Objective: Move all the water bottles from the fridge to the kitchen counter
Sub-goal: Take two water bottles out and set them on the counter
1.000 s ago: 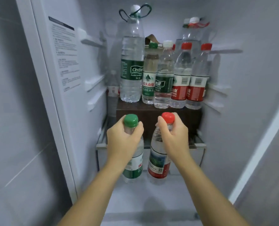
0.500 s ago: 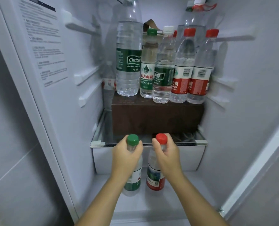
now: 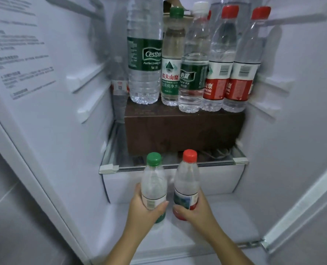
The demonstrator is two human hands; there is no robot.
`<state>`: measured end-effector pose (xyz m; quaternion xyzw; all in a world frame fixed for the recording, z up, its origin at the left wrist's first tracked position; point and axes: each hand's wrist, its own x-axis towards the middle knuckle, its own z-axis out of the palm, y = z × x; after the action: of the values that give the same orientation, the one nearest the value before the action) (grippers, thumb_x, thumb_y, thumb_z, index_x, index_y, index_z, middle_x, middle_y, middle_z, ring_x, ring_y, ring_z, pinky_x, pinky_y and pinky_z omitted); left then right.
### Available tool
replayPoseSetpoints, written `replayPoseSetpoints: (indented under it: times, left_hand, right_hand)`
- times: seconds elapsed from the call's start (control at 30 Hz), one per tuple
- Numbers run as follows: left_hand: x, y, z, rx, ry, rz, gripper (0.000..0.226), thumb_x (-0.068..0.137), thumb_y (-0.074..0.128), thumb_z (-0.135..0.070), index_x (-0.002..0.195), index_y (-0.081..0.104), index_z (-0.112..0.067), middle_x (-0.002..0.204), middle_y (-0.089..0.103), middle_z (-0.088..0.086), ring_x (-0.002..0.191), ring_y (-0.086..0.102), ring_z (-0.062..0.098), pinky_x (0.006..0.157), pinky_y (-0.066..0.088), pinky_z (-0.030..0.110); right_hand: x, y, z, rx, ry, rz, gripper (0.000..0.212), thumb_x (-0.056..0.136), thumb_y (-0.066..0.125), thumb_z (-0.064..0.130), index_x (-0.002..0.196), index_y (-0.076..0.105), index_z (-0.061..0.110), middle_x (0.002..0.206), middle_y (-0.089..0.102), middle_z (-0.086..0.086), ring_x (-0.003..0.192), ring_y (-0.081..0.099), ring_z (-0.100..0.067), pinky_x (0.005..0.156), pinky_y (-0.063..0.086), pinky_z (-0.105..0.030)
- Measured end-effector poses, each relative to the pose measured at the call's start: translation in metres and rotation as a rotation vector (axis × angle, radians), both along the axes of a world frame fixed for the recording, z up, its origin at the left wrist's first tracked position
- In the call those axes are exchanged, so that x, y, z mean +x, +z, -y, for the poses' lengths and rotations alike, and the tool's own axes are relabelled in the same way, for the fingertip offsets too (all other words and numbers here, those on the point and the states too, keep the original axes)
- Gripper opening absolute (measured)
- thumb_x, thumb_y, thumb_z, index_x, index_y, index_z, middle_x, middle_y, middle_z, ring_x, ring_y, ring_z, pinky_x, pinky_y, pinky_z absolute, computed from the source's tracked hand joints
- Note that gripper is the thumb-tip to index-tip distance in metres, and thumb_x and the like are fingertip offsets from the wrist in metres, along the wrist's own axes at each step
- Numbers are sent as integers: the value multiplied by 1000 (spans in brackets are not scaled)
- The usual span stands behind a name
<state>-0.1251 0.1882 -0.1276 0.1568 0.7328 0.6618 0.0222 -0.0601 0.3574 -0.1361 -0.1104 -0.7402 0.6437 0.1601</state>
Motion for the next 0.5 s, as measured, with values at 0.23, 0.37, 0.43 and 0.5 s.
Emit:
replayPoseSetpoints:
  times: [0.23,0.37,0.43,0.5]
  left_hand:
    - [-7,-30,1,-35,-50,136,73,48,84,-40,112,58,-18,94,75,-9,87,72,12,71,55,25]
    - [-8,-30,1,-42,-55,145,74,49,83,-42,113,59,-13,93,75,-6,86,72,13,70,56,26]
    - [-9,-29,1,-45,-60,154,73,50,83,-42,112,59,-13,93,75,-5,87,72,14,71,57,28]
    - [-8,-27,1,-53,-58,157,71,50,82,-42,112,58,-14,93,75,-8,86,72,11,69,56,24]
  right_hand:
    - [-3,-23,1,-19,-43,34,78,56,88,38,123,54,16,113,70,-5,100,70,-17,79,56,-28]
    - [-3,-26,2,-15,-91,16,69,58,85,35,118,56,13,105,70,-9,95,70,-20,75,55,-27]
    - [-4,-26,4,-5,-101,19,67,60,84,33,117,56,12,104,71,-7,95,70,-19,76,55,-27]
    - [-4,-28,3,1,-108,32,65,62,84,32,117,56,12,105,71,-7,96,70,-19,77,55,-28]
